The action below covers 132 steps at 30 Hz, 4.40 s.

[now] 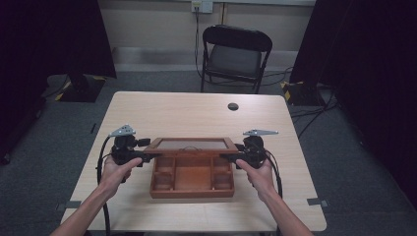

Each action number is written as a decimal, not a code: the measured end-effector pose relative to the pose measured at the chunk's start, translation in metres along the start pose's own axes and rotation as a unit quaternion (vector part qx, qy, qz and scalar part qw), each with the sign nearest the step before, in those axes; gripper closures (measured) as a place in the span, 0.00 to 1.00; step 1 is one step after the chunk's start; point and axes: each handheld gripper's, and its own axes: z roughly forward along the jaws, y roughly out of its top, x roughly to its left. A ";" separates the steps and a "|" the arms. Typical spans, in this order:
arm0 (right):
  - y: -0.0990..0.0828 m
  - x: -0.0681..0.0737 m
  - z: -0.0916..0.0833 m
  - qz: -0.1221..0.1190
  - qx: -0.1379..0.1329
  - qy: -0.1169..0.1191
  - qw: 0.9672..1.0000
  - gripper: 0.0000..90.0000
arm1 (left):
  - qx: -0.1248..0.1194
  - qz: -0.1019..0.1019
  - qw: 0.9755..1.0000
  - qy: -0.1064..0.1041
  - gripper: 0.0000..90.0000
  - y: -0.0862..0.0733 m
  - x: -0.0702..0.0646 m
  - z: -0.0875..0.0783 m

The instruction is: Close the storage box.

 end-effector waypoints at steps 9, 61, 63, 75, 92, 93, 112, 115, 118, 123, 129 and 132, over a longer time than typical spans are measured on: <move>-0.005 -0.015 -0.013 0.006 0.003 -0.016 1.000 0.31 | 0.004 0.001 1.000 -0.003 0.22 -0.005 -0.003 -0.004; 0.049 0.091 0.007 -0.125 0.047 0.182 0.974 0.82 | 0.033 0.011 0.999 0.002 0.25 -0.026 -0.011 -0.002; 0.046 0.092 0.010 -0.128 0.054 0.187 0.972 0.83 | 0.034 0.011 0.999 0.003 0.25 -0.027 -0.011 -0.002; 0.039 0.084 0.016 -0.114 0.075 0.206 0.969 0.86 | 0.037 0.015 0.999 0.001 0.25 -0.027 -0.011 -0.002; 0.038 0.084 0.023 -0.114 0.072 0.200 0.970 0.90 | 0.040 0.004 0.999 0.018 0.26 -0.027 0.003 -0.001; 0.038 0.084 0.023 -0.114 0.072 0.199 0.971 0.90 | 0.039 0.004 0.999 0.021 0.26 -0.028 0.004 -0.002; 0.022 0.083 0.019 -0.131 0.088 0.189 0.969 0.90 | 0.042 -0.015 0.998 0.050 0.27 -0.029 0.025 -0.012; 0.016 0.083 0.019 -0.137 0.097 0.187 0.968 0.90 | 0.044 -0.014 0.998 0.052 0.27 -0.029 0.025 -0.011; 0.010 0.083 0.021 -0.141 0.103 0.186 0.967 0.90 | 0.048 -0.016 0.997 0.056 0.28 -0.029 0.026 -0.010; 0.002 0.082 0.028 -0.144 0.119 0.189 0.964 0.90 | 0.050 -0.015 0.997 0.053 0.28 -0.029 0.026 -0.010; -0.002 0.085 0.033 -0.151 0.129 0.185 0.962 0.90 | 0.052 -0.015 0.997 0.052 0.27 -0.030 0.026 -0.010; -0.006 0.087 0.037 -0.154 0.136 0.180 0.962 0.90 | 0.051 -0.016 0.997 0.052 0.28 -0.029 0.026 -0.010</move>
